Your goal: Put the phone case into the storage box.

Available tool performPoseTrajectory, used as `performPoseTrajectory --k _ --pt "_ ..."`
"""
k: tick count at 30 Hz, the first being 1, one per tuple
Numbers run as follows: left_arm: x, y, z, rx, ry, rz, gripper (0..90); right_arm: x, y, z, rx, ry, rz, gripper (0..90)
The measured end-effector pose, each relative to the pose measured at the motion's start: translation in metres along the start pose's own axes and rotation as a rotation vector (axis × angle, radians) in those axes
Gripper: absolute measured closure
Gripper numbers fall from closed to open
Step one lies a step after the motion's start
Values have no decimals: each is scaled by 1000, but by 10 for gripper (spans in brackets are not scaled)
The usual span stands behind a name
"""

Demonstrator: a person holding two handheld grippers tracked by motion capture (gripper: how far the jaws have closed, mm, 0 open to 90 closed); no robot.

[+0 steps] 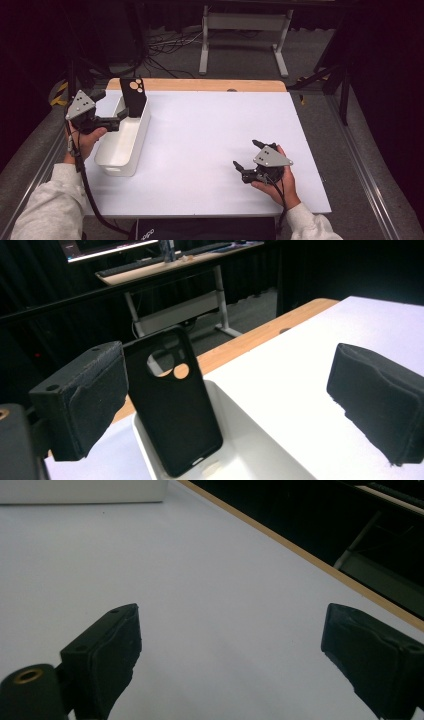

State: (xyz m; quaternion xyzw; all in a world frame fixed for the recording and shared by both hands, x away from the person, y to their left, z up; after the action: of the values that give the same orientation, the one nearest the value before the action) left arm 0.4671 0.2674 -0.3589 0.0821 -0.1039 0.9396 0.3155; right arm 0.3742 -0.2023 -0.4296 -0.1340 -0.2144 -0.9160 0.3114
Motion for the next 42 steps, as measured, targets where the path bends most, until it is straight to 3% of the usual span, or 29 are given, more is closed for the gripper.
performPoseTrajectory --k 2,5,9,32,42 --pt "2 2 1 -9 -3 3 35 0 0 0 1 -2 0 98" --pt "3 6 0 12 15 0 41 -1 -1 -1 5 -6 4 98" --pt "4 14 -1 7 15 -21 39 -3 -2 -1 4 -13 6 98" --pt "9 45 0 -37 54 -56 41 -4 -6 -1 27 -15 6 98" --pt "12 63 5 -52 80 -109 47 -2 -9 0 38 -9 9 98"
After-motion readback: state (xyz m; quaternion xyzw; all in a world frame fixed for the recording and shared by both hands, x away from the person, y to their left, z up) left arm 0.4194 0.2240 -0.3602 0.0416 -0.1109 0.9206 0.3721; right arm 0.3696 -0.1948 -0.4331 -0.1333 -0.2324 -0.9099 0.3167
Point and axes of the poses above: each handheld gripper's, and its own axes: x roughly backward along the jaws, z roughly out of its top, y roughly to its right, the point moved 3 cm from there along -x, roughly forward along the jaws, and after that the axes turned 2 degrees about -z, right-handed, at the moved point
